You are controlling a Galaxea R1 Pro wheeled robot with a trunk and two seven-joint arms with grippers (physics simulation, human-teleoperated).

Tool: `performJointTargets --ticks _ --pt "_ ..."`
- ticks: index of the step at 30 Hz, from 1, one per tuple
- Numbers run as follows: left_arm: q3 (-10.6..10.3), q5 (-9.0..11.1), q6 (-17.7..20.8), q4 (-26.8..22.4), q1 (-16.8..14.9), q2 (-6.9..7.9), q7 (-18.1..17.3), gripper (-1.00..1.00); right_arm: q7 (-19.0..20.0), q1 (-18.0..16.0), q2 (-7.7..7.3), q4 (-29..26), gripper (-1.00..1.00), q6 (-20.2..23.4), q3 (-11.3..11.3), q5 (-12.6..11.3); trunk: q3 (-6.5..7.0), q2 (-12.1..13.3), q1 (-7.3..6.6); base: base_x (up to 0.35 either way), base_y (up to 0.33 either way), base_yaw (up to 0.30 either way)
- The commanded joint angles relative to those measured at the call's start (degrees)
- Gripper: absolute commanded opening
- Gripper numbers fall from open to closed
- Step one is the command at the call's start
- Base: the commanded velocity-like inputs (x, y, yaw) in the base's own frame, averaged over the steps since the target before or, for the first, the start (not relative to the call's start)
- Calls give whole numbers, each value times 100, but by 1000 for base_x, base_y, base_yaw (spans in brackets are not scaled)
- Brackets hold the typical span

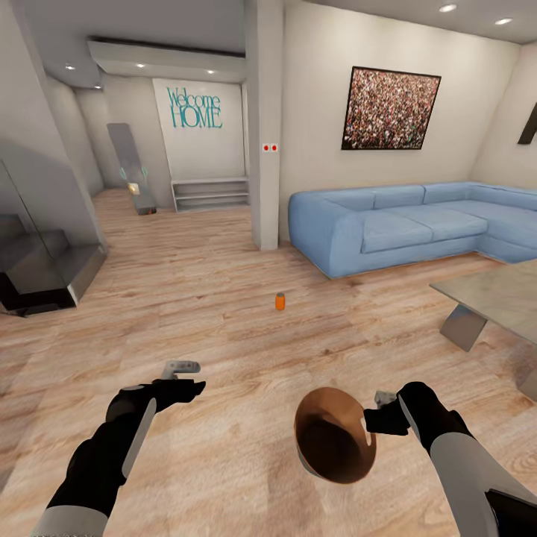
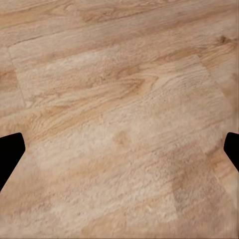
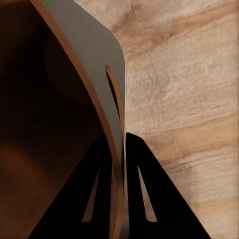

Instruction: Put the three can of soda from the living room inside the tash can in the kitchen.

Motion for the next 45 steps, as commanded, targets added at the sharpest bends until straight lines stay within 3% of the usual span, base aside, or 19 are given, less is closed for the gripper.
performJointTargets --ticks 1,6,16,45 --pt "-3 9 -5 -7 -3 2 2 100 36 -2 4 0 -100 48 -17 -149 19 41 -23 0 0 0" --pt "-10 4 -31 -399 -5 -6 5 100 -15 -9 9 -5 -100 369 -31 -164 19 41 -23 0 0 0" --pt "-14 12 16 -534 -8 -4 -4 100 -94 -10 59 -7 -100 696 -54 -166 19 41 -23 198 0 0" --pt "-20 -51 6 -523 -9 -13 32 100 -117 -11 102 -8 -100 722 -43 -183 -70 41 -23 324 15 -14"
